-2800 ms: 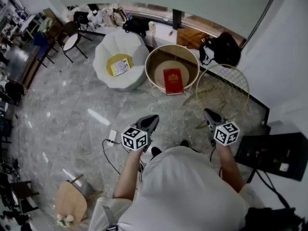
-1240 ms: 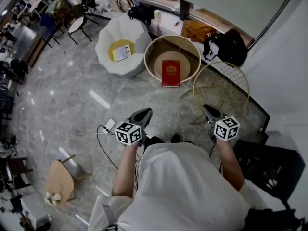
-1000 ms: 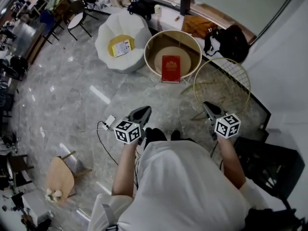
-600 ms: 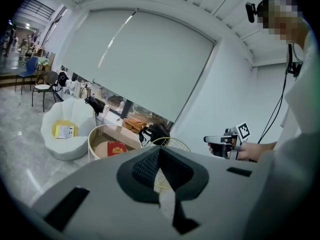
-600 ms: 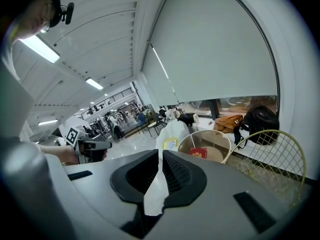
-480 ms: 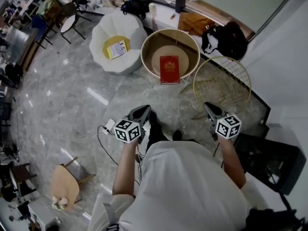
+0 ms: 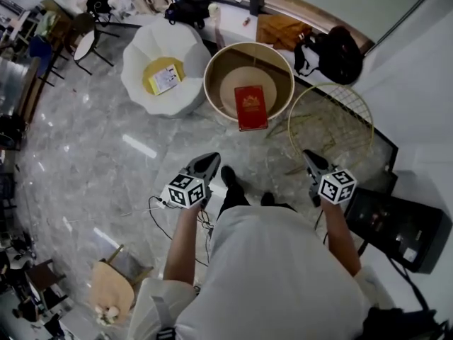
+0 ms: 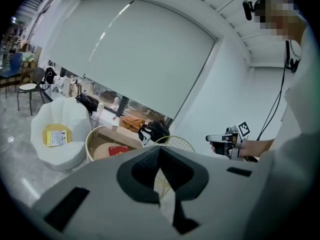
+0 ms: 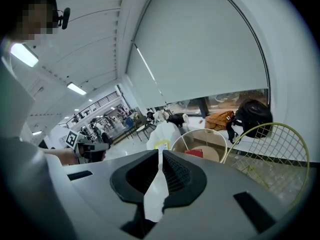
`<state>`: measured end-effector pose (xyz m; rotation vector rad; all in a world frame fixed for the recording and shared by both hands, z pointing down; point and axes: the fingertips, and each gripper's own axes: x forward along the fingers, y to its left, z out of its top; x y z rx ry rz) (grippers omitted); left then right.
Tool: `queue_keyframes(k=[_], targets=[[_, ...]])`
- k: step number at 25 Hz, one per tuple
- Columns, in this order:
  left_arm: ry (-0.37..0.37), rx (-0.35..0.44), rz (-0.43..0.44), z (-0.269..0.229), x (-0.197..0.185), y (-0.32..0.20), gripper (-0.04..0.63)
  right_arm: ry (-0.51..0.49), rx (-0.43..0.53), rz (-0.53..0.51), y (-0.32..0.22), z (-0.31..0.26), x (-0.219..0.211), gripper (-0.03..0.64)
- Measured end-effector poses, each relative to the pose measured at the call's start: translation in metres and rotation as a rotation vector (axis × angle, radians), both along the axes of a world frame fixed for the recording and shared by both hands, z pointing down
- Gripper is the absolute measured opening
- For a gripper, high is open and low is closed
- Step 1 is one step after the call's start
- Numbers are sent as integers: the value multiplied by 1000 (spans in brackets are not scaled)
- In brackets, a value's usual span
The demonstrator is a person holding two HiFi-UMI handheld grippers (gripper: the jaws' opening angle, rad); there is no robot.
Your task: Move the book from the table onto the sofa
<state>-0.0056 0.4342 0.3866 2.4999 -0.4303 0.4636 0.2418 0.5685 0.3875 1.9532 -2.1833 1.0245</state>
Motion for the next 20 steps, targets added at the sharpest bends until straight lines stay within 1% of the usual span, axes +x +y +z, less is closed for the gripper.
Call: queue_keyframes(k=[6,11,15,20], targets=[[-13,1,57,5,-4,-47,2,-2,-8,31,-37,2,-13,46],[-15,-1,96,12,-12,-80,2,25,-25,60,-66,9,-24,46],[-25,-8,136,21,-15,-99,2,48,-47,90,-88,19,-30,46],[-33,-6,180,29,-15,-119,2,48,-76,122,-108,31,-35,46]])
